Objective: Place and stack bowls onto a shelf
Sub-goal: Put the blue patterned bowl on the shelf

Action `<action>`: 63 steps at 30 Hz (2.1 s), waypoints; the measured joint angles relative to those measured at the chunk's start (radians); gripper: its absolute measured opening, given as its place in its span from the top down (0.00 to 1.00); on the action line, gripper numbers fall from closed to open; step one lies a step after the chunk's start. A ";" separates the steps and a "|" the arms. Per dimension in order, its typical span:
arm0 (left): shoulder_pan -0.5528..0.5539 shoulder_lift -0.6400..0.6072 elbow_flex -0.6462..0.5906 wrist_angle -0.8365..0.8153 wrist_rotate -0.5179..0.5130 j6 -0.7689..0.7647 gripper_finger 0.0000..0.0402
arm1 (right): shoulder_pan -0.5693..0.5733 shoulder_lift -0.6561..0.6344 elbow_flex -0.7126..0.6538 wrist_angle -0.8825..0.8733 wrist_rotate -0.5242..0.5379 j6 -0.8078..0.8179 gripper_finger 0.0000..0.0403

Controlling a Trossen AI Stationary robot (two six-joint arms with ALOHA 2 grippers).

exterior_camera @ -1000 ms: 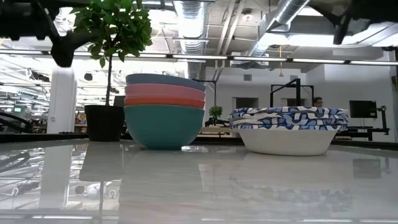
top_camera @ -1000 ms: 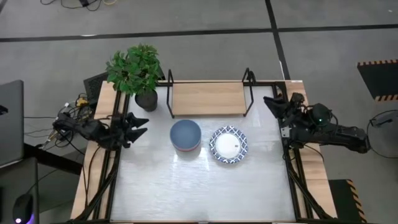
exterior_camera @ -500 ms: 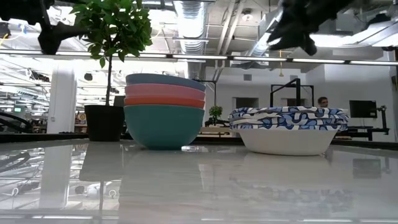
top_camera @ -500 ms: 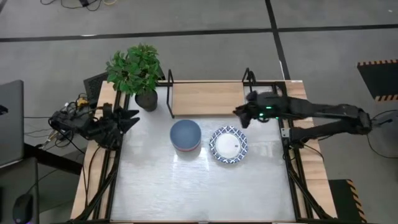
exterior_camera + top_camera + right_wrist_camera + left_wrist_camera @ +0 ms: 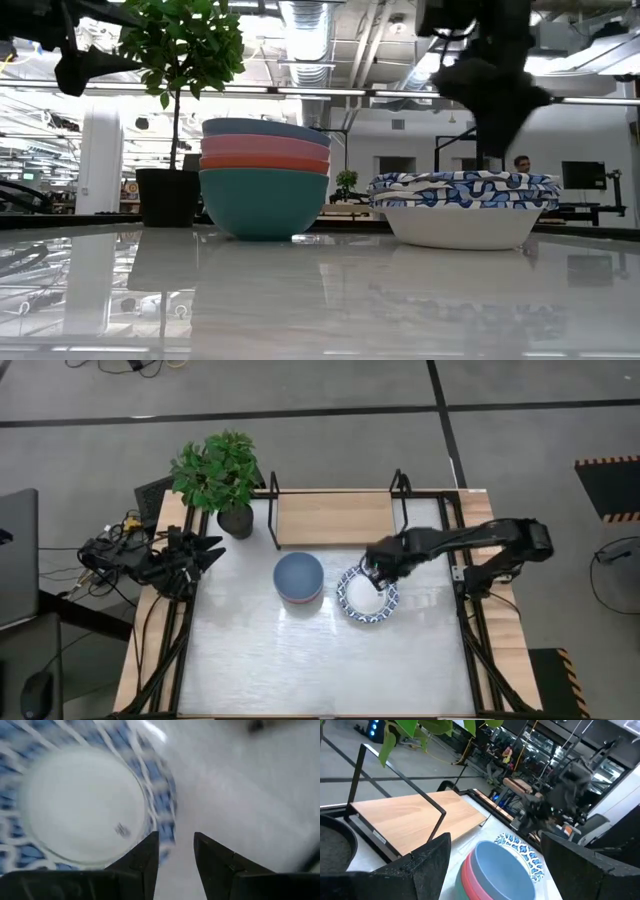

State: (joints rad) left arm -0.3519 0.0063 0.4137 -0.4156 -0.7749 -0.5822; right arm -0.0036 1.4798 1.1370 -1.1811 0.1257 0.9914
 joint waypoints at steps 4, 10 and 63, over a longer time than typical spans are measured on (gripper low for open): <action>0.000 0.000 0.000 0.000 0.000 -0.002 0.27 | 0.097 0.009 0.001 -0.063 0.003 0.203 0.62; 0.000 0.000 -0.012 0.003 0.000 -0.005 0.27 | 0.188 0.002 0.001 -0.073 0.014 0.362 0.49; 0.000 0.000 -0.043 -0.026 -0.005 -0.069 0.27 | 0.171 0.025 -0.097 0.058 0.004 0.424 0.71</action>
State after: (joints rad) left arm -0.3523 0.0067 0.3702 -0.4412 -0.7795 -0.6514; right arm 0.1677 1.5047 1.0405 -1.1229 0.1299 1.4158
